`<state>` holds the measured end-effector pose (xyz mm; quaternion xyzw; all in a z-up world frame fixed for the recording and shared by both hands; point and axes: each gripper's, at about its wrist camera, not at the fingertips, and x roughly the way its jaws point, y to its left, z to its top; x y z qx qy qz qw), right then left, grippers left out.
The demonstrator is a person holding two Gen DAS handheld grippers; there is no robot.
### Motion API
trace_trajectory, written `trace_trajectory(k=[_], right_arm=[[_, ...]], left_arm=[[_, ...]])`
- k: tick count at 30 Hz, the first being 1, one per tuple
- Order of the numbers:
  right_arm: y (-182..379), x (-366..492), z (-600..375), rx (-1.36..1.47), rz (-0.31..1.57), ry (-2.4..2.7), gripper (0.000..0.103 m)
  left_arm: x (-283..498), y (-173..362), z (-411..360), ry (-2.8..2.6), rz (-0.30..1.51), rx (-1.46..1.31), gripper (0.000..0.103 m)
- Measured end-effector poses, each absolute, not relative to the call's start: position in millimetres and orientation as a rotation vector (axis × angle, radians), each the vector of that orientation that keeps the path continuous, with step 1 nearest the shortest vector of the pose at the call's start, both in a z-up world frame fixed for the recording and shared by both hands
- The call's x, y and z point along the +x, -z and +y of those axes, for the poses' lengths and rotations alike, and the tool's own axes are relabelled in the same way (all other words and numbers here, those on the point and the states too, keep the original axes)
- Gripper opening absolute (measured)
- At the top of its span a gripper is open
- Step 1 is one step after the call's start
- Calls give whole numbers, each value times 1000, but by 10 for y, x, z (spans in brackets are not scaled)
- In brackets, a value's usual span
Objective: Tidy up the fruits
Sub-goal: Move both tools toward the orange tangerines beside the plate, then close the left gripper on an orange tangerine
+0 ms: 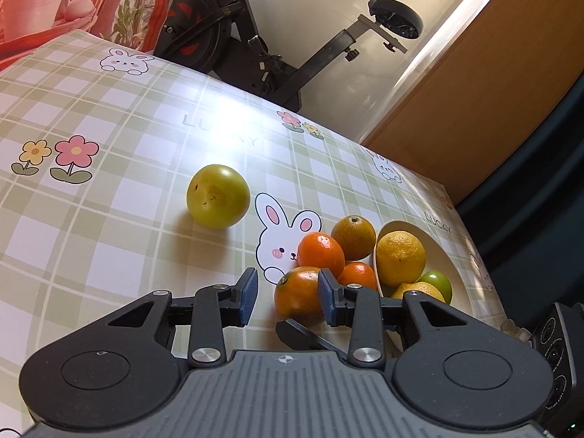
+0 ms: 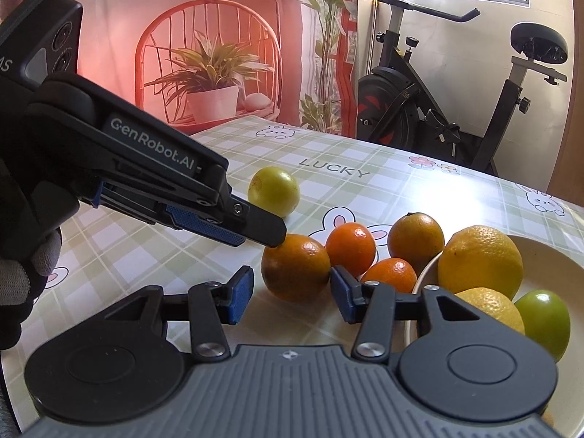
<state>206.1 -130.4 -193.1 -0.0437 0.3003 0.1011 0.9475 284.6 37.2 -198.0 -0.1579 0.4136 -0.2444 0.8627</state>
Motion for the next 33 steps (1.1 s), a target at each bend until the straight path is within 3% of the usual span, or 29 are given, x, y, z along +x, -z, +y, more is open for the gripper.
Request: trace_trajectory(k=[3, 17, 33], right_arm=[[1946, 2090, -1294, -92, 618, -201, 50], [1965, 2044, -1355, -49, 639, -231, 48], [1580, 1529, -1688, 79, 471, -184, 48]], left_arm=[[2851, 2007, 331, 519, 869, -336, 43], [2626, 2055, 166, 552, 854, -277, 43], [2310, 1505, -427, 608, 722, -166, 43]])
